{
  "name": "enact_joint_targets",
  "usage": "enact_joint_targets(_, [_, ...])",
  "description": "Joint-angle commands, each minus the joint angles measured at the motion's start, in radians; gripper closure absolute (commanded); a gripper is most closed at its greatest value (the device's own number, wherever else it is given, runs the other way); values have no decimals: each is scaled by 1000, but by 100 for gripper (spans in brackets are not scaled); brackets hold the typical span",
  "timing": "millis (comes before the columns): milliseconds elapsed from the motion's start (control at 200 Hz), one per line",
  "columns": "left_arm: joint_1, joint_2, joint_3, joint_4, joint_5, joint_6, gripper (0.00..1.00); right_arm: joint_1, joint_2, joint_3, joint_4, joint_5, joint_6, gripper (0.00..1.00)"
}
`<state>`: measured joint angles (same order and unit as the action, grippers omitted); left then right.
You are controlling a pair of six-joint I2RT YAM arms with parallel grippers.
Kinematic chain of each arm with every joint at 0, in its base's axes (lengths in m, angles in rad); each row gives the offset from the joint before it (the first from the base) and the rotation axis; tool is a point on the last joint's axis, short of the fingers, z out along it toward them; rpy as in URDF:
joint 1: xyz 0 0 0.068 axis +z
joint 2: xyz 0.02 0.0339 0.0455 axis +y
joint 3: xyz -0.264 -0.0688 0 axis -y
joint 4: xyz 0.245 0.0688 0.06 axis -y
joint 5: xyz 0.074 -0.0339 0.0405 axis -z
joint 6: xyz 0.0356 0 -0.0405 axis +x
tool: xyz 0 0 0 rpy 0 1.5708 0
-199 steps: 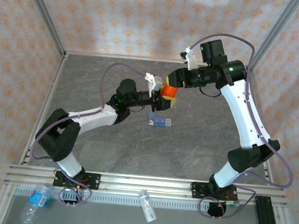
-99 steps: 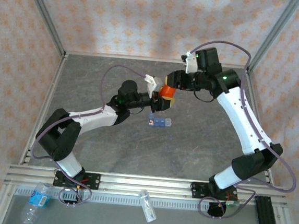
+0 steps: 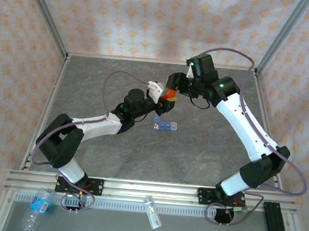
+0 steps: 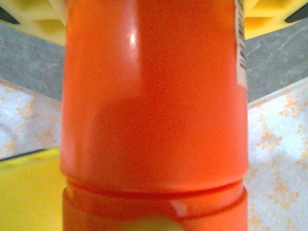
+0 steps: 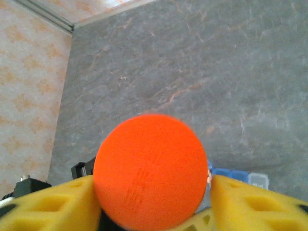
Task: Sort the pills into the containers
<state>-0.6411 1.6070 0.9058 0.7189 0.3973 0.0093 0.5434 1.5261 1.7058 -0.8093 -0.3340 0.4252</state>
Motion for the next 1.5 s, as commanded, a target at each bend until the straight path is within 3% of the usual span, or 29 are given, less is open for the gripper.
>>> enact_joint_targets(0, [3,-47,1,111,89,-4,100,-66,-70,38,48,-19,-15,27])
enact_joint_targets(145, [35,-38,13,149,234,-89,100,-159,-134,61,36,-153,-138,15])
enact_joint_targets(320, [52,13,81,169,422,-211,100,-176,-25,259,-250,-365,-396,11])
enact_joint_targets(621, [51,51,125,158,515,-270,100,-176,61,338,-370,-399,-479,11])
enact_joint_targets(886, [52,56,131,152,518,-268,100,-168,75,306,-360,-418,-474,20])
enact_joint_targets(1266, [51,57,138,149,516,-267,100,-146,59,254,-366,-425,-496,20])
enact_joint_targets(1376, [52,56,141,146,517,-267,100,-146,58,239,-362,-428,-498,28])
enact_joint_targets(1496, [52,57,140,143,518,-267,100,-145,59,234,-351,-432,-493,47])
